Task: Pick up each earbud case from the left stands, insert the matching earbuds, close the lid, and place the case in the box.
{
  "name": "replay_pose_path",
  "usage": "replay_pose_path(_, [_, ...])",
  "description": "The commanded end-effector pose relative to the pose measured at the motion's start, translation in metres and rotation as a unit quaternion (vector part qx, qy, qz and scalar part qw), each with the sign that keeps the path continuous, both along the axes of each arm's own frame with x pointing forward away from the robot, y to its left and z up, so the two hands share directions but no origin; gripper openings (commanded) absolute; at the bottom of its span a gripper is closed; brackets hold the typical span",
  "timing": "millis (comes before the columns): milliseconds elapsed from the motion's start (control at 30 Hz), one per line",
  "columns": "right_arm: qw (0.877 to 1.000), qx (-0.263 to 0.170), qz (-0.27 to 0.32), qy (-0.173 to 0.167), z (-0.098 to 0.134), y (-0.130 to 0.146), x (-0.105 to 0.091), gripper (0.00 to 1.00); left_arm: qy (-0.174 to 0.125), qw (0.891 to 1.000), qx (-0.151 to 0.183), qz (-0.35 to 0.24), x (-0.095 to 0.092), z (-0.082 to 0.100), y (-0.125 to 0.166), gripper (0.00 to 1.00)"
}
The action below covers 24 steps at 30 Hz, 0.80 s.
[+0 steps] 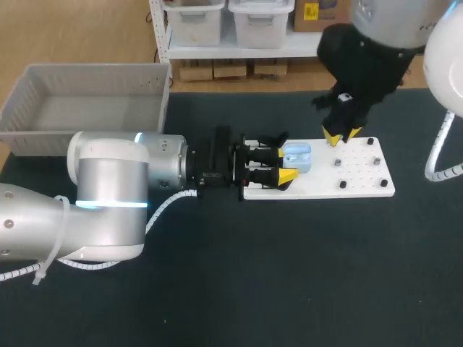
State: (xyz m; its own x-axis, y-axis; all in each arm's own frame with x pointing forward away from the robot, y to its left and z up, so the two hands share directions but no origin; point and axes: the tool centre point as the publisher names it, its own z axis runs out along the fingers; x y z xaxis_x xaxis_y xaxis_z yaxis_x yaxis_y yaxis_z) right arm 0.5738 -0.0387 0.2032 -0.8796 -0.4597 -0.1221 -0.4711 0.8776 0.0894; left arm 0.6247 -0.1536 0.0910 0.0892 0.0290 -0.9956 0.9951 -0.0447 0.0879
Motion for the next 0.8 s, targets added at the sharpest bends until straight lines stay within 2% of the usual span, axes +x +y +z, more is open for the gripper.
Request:
replay_pose_path(33, [0.999, -0.016, 0.049, 0.006, 0.003, 0.011, 0.006, 0.00, -0.002, 1.000, -0.002, 0.003, -0.002, -0.001, 0.000, 0.00])
replay_pose_path(300, [0.994, -0.047, 0.094, -0.007, -0.001, 0.027, 0.001, 0.00, -0.002, 1.000, -0.002, 0.003, -0.002, -0.001, 0.000, 0.00])
replay_pose_path(800, [0.991, -0.065, 0.114, -0.005, -0.015, 0.042, -0.001, 0.00, -0.002, 1.000, -0.002, 0.003, -0.002, -0.001, 0.000, 0.00])
